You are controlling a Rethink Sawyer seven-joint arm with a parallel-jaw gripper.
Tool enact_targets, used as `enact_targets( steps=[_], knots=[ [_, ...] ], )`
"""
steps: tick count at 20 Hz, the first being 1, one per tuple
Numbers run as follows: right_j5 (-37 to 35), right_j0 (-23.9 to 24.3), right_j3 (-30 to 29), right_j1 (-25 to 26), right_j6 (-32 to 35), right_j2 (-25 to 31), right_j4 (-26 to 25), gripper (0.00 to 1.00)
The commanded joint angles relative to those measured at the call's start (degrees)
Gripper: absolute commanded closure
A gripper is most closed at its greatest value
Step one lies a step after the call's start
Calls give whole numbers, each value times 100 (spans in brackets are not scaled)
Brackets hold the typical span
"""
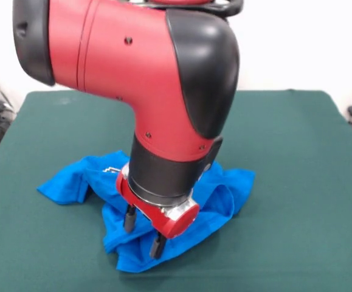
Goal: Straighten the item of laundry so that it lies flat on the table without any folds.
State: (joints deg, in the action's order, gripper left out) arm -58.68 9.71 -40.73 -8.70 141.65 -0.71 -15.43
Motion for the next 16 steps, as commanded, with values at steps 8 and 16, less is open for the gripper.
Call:
enact_targets(
  steps=[8,16],
  knots=[
    [-529,-329,-786,90,653,-523,-71,0],
    [-491,-319,-926,53,536,-554,39,0]
  ],
)
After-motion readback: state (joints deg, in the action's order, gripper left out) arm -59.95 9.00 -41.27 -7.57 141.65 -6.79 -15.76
